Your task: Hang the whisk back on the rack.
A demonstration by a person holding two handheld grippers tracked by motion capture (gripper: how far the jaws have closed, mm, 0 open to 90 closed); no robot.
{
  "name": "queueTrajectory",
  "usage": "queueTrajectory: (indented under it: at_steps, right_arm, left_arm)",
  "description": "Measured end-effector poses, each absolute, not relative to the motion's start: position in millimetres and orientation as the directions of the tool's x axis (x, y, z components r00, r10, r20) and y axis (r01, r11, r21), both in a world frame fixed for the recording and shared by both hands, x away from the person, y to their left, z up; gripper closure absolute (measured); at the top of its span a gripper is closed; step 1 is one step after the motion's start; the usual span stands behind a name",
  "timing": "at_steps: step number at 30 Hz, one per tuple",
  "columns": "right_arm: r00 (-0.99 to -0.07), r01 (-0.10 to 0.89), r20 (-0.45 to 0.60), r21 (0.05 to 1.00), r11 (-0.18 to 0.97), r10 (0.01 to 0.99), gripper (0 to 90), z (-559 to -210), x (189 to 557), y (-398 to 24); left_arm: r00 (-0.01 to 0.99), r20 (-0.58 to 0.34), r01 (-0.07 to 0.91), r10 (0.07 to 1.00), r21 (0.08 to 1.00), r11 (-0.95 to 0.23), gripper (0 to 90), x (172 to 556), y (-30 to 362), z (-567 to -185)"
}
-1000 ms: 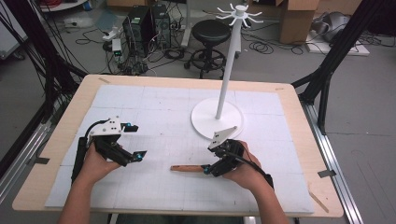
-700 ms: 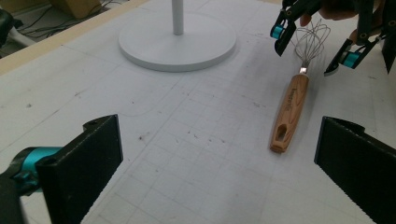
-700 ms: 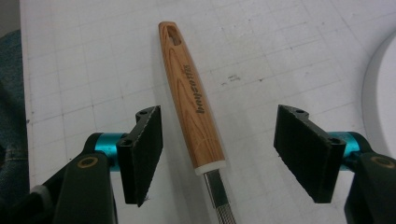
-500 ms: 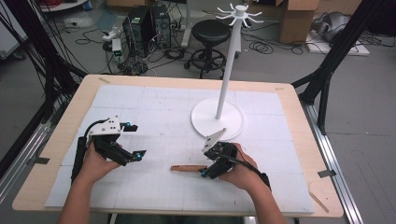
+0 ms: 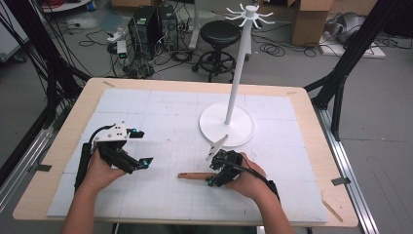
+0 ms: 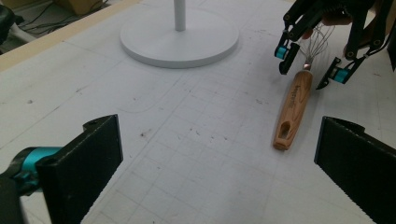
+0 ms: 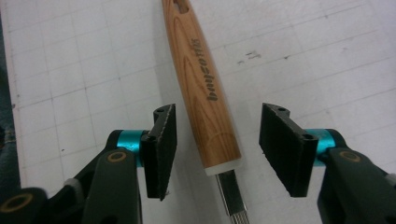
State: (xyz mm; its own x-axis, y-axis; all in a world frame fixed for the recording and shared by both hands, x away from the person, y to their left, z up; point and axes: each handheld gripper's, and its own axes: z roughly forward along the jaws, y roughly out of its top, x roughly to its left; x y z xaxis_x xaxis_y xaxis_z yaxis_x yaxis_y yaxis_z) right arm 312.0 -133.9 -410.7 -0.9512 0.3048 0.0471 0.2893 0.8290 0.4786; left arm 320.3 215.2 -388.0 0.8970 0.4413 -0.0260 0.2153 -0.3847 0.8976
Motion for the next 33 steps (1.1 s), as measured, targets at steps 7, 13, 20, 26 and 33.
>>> queueTrajectory:
  at_steps: [7,13,20,26,33]
  right_arm:
    - [-0.953,0.287,0.044,0.448,0.847,0.299,50.3,-414.7,310.8,-130.1]
    - [-0.954,0.280,0.029,0.433,0.857,0.298,52.7,-416.4,310.6,-131.0]
    - [-0.949,0.296,0.021,0.416,0.860,0.316,54.4,-418.0,311.2,-132.3]
    - [-0.948,0.294,0.018,0.421,0.858,0.317,56.5,-418.2,310.1,-132.3]
    - [-0.953,0.282,0.017,0.422,0.862,0.304,63.7,-418.0,308.5,-132.1]
  left_arm:
    - [0.895,-0.029,0.220,0.445,0.897,-0.383,1.6,320.2,214.5,-388.1]
    - [0.897,-0.027,0.220,0.442,0.893,-0.392,1.6,320.4,213.5,-389.0]
    - [0.896,-0.029,0.222,0.444,0.894,-0.389,1.6,321.2,214.2,-389.1]
    - [0.897,-0.028,0.222,0.440,0.891,-0.397,1.6,320.8,213.2,-389.6]
    - [0.896,-0.029,0.224,0.443,0.891,-0.394,1.6,321.3,214.1,-389.4]
